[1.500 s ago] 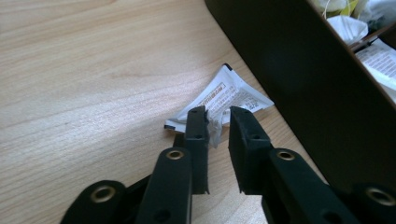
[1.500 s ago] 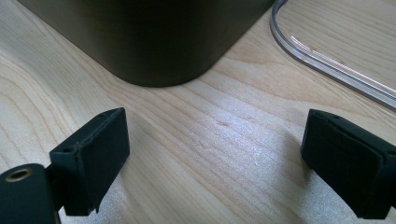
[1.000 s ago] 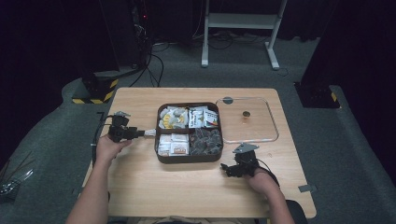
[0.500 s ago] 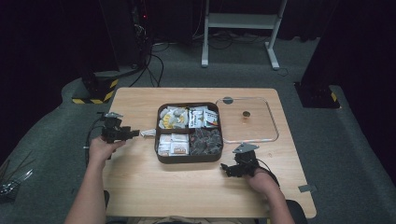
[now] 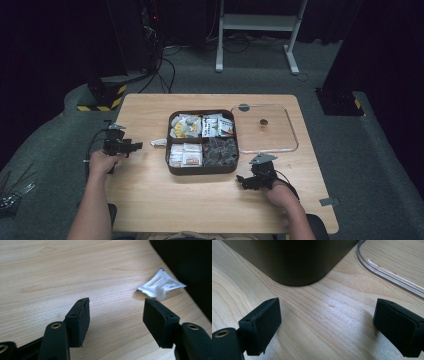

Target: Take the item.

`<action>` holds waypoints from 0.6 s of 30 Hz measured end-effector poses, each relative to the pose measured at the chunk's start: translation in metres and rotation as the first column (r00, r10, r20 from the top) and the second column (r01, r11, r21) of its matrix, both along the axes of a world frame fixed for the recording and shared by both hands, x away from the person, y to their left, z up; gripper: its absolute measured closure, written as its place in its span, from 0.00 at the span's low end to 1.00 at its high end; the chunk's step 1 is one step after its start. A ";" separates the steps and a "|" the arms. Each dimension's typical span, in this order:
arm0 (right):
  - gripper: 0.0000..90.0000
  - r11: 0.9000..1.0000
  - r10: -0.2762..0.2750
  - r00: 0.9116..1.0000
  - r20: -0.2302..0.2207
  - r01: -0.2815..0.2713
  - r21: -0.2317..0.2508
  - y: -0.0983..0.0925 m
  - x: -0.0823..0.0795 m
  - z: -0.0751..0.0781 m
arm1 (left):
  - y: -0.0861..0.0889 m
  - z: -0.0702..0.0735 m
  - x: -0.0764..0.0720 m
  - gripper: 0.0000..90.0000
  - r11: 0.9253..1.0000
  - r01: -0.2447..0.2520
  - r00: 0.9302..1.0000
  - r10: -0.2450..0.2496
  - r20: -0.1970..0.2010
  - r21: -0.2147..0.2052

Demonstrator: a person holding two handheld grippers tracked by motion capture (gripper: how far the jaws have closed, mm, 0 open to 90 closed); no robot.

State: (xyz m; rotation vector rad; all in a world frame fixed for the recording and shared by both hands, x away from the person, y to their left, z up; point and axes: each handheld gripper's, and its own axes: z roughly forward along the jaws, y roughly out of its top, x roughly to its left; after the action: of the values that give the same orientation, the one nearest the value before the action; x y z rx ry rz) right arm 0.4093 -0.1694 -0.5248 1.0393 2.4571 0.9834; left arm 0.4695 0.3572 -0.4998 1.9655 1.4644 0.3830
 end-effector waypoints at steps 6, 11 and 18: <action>0.09 1.000 0.001 1.000 0.001 -0.001 0.000 0.000 0.000 0.000 | 0.007 -0.008 0.001 0.41 1.000 -0.008 1.000 0.008 -0.012 0.018; 0.09 1.000 0.001 1.000 0.001 -0.001 0.000 0.000 0.000 0.000 | 0.010 -0.012 0.002 0.42 0.999 -0.013 1.000 0.013 -0.001 0.035; 0.09 1.000 0.001 1.000 0.001 -0.001 0.000 0.000 0.000 0.000 | 0.009 -0.023 -0.002 0.29 0.997 0.017 0.993 -0.026 0.112 0.078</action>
State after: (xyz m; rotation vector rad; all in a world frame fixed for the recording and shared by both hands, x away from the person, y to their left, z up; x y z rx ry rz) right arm 0.4094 -0.1694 -0.5248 1.0377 2.4570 0.9843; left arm 0.4672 0.3659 -0.5229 1.9839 1.3746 0.5395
